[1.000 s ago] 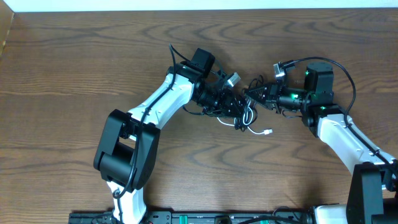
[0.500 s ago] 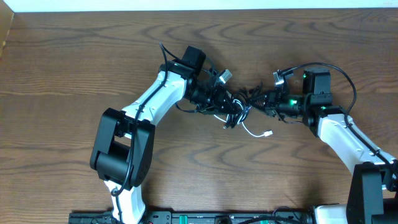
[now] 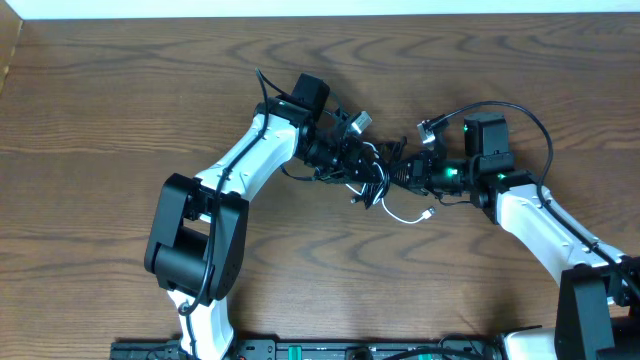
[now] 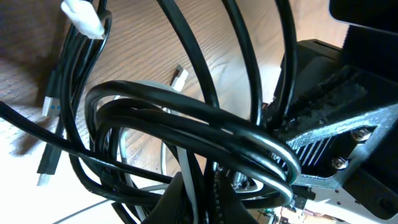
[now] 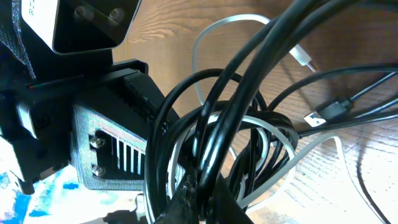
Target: Untangle cables
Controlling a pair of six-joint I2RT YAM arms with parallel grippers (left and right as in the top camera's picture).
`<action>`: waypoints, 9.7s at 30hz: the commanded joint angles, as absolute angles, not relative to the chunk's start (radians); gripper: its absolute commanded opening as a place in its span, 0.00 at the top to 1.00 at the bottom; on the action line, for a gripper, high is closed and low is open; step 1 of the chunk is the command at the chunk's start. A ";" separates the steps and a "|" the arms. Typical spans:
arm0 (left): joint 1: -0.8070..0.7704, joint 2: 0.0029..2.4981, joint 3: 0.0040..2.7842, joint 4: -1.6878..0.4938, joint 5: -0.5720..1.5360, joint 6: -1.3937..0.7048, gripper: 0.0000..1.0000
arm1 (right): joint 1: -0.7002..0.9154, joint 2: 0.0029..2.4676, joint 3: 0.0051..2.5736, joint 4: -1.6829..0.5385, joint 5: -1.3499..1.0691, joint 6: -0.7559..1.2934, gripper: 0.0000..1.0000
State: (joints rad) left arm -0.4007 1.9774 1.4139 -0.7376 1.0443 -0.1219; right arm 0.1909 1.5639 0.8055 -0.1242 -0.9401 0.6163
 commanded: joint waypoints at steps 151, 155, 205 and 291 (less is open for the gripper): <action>-0.289 1.981 1.415 -0.700 1.134 -0.265 0.93 | 0.368 1.493 0.783 -0.560 -0.455 0.298 0.99; -0.270 1.981 1.415 -0.694 1.134 -0.268 0.92 | 0.368 1.493 0.717 -0.529 -0.459 0.298 0.99; -0.279 1.981 1.415 -0.724 1.119 -0.469 0.92 | 0.246 1.480 0.631 -0.170 -0.799 0.582 0.53; -0.351 1.981 1.415 -0.725 1.115 -0.442 0.85 | 0.364 1.480 0.579 0.059 -0.620 0.751 0.99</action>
